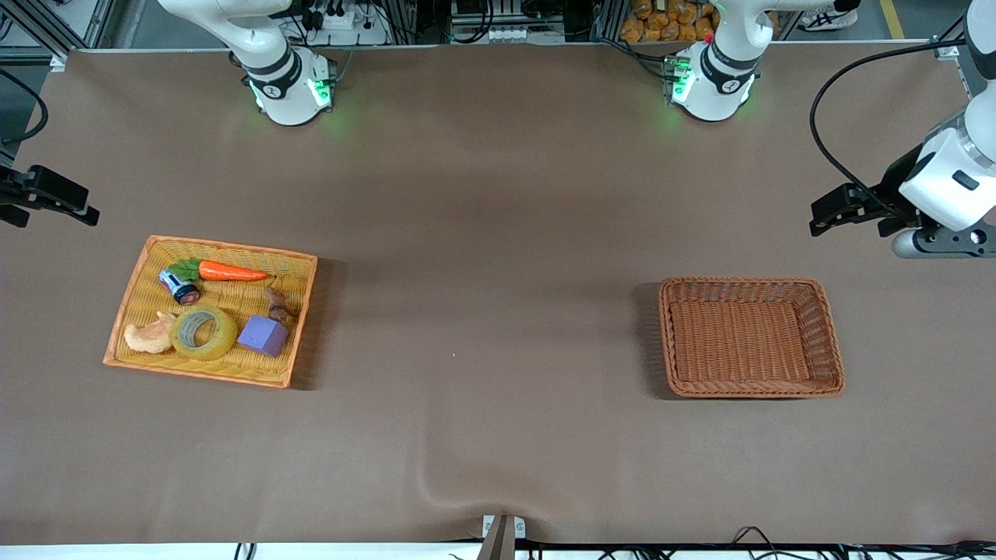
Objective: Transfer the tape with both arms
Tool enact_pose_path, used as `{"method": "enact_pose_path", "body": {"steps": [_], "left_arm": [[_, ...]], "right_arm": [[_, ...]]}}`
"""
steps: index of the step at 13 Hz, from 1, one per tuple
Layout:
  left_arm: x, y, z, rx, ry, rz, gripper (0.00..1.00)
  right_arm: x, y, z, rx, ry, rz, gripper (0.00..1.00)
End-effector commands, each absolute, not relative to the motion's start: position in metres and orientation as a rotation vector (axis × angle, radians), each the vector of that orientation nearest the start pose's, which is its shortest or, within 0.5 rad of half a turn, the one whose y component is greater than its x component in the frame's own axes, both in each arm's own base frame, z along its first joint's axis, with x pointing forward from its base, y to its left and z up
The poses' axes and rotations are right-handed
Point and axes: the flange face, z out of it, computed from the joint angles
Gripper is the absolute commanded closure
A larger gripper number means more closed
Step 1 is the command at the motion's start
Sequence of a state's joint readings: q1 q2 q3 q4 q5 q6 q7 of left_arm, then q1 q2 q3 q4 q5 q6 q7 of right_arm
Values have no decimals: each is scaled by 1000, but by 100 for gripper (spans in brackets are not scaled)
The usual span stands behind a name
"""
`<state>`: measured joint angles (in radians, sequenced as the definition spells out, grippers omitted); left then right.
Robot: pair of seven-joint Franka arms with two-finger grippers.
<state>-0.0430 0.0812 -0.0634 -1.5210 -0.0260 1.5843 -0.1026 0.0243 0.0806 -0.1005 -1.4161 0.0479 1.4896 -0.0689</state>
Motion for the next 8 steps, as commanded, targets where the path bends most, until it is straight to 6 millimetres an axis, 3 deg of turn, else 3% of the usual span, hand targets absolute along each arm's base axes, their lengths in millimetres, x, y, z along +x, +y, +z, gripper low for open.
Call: {"method": "enact_pose_path", "body": {"steps": [1,2,4,8], "left_arm": [[579,-62,607,-3195,10,23,0],[580,-62,606,-3195,10,25,0],[580,-62,606,-3194,10,25,0],[579,-62,605,-3183,25,28,0]], "right_arm": [[560,-32,648,-3119,-8,12,0],[561,-31,646,-3128,-9,18,0],[576,-29,617,-3131,-15,35,0],[593,-33,518,-3135,-88,-68,0]]}}
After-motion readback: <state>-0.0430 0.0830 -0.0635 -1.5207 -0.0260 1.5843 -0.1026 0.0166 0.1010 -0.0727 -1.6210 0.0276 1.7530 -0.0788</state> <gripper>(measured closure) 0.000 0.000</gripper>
